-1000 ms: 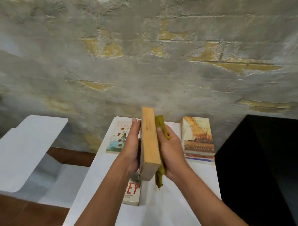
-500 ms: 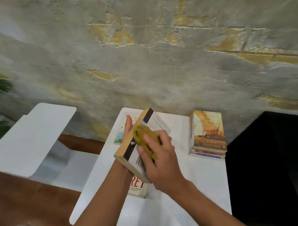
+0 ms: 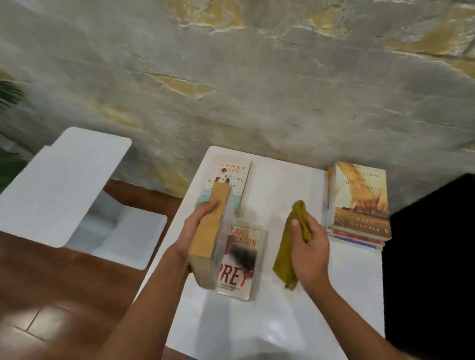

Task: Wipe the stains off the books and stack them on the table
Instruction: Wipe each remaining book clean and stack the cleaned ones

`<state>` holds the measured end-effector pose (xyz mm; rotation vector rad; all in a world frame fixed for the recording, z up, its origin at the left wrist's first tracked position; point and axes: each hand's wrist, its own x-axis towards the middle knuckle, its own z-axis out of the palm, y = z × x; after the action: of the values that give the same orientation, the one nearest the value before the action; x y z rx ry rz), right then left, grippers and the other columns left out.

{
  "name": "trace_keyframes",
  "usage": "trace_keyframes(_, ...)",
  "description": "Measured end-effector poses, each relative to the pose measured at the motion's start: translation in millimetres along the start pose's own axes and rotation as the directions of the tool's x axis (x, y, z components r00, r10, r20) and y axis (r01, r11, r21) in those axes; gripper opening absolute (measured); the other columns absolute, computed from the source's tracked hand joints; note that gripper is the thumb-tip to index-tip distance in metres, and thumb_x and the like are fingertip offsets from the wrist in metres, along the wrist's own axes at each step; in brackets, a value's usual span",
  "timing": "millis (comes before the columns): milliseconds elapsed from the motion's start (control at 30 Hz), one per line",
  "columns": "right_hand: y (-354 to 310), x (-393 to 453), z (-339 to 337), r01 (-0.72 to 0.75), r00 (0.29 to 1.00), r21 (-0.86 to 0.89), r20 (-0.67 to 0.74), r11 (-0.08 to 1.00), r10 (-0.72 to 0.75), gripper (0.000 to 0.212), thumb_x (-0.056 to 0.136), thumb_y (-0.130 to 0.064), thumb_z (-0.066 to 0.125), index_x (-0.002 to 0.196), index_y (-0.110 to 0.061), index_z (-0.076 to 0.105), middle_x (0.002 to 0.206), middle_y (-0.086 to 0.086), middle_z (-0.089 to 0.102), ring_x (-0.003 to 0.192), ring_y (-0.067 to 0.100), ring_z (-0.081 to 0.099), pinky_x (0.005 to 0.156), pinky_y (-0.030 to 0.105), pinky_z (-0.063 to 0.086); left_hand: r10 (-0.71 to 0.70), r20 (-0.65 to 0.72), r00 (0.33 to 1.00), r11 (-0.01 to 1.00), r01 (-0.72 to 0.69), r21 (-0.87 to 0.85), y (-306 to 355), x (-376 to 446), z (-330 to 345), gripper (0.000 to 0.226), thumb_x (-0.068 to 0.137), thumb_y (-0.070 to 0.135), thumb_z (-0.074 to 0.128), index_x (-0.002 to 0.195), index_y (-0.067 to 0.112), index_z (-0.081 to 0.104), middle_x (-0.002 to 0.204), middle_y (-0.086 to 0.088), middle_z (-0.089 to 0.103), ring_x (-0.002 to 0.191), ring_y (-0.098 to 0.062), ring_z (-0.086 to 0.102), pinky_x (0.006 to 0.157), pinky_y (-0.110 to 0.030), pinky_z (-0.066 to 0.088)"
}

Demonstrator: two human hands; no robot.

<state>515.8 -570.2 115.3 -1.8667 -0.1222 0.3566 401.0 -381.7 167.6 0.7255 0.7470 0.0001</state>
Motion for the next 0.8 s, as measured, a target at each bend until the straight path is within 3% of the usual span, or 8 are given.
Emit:
trace_keyframes(100,25.0,14.8,0.4,-0.07,0.998,-0.112,-0.009,0.991,0.07,0.043,0.1,-0.038,0.057,0.139,-0.019,0.057,0.125,0.004,0.063,0.112,0.023,0.059,0.102,0.05,0.05,-0.006,-0.08,0.997,0.975,0.024,0.222,-11.0,12.4,-14.0,0.06,0.087,0.046,0.067,0.139,0.023,0.051,0.128,-0.016,0.066,0.109,-0.035,0.068,0.093,-0.055,0.055)
trace_keyframes(167,31.4,16.9,10.0,-0.094,0.995,-0.137,0.009,0.986,0.097,0.043,0.099,-0.038,0.057,0.138,-0.019,0.058,0.122,0.003,0.064,0.11,0.023,0.06,0.1,0.05,0.051,0.087,-0.181,0.98,0.871,0.013,0.49,-20.2,21.8,-25.2,0.076,0.077,0.055,0.074,0.144,0.037,0.043,0.126,-0.006,0.066,0.111,-0.029,0.067,0.098,-0.053,0.052)
trace_keyframes(233,34.3,17.3,18.1,-0.111,0.993,-0.13,0.027,0.985,0.115,0.041,0.099,-0.038,0.059,0.136,-0.02,0.06,0.119,0.001,0.066,0.108,0.021,0.061,0.098,0.048,0.052,0.183,-0.232,0.955,0.612,0.074,0.787,-32.6,27.8,-26.7,0.096,0.066,0.07,0.071,0.148,0.048,0.025,0.125,0.0,0.052,0.11,-0.024,0.058,0.094,-0.043,0.049)
trace_keyframes(300,36.4,17.4,24.3,-0.133,0.99,-0.118,0.033,0.984,0.138,0.04,0.098,-0.037,0.06,0.135,-0.02,0.061,0.117,-0.002,0.066,0.107,0.018,0.062,0.098,0.044,0.053,0.266,-0.272,0.925,0.319,0.182,0.93,-48.0,38.6,-29.6,0.112,0.061,0.079,0.065,0.15,0.048,0.005,0.125,-0.003,0.039,0.112,-0.027,0.052,0.092,-0.043,0.049)
trace_keyframes(333,37.7,17.3,26.4,-0.145,0.988,-0.106,0.034,0.984,0.149,0.039,0.098,-0.035,0.06,0.134,-0.019,0.061,0.114,-0.005,0.067,0.104,0.015,0.063,0.097,0.041,0.053,0.305,-0.272,0.912,0.224,0.209,0.952,-54.8,42.0,-28.2,0.116,0.062,0.081,0.065,0.151,0.046,-0.001,0.127,-0.005,0.035,0.115,-0.028,0.049,0.095,-0.045,0.048)
trace_keyframes(433,40.2,16.9,30.1,-0.165,0.985,-0.096,0.037,0.982,0.169,0.039,0.098,-0.033,0.061,0.133,-0.016,0.062,0.109,-0.007,0.068,0.1,0.01,0.063,0.094,0.038,0.053,0.425,-0.248,0.871,0.074,0.239,0.968,-67.3,52.6,-26.3,0.122,0.065,0.08,0.066,0.152,0.041,-0.009,0.134,-0.008,0.029,0.12,-0.028,0.043,0.1,-0.045,0.044)
trace_keyframes(633,55.1,21.6,24.2,-0.216,0.976,-0.12,-0.002,0.969,0.218,0.044,0.097,-0.035,0.062,0.137,-0.016,0.06,0.124,0.0,0.066,0.113,0.017,0.061,0.102,0.04,0.05,0.417,-0.284,0.864,0.052,0.289,0.956,-73.0,64.4,-22.1,0.124,0.068,0.08,0.066,0.151,0.039,-0.017,0.138,-0.013,0.026,0.124,-0.031,0.04,0.103,-0.047,0.041)
trace_keyframes(800,58.4,22.2,22.6,-0.246,0.969,-0.105,-0.002,0.964,0.247,0.042,0.098,-0.032,0.062,0.137,-0.016,0.06,0.12,-0.004,0.066,0.108,0.015,0.061,0.096,0.03,0.048,0.42,-0.292,0.859,0.028,0.309,0.951,-79.3,64.2,-12.6,0.124,0.07,0.077,0.066,0.151,0.037,-0.019,0.14,-0.014,0.024,0.125,-0.03,0.038,0.104,-0.047,0.04)
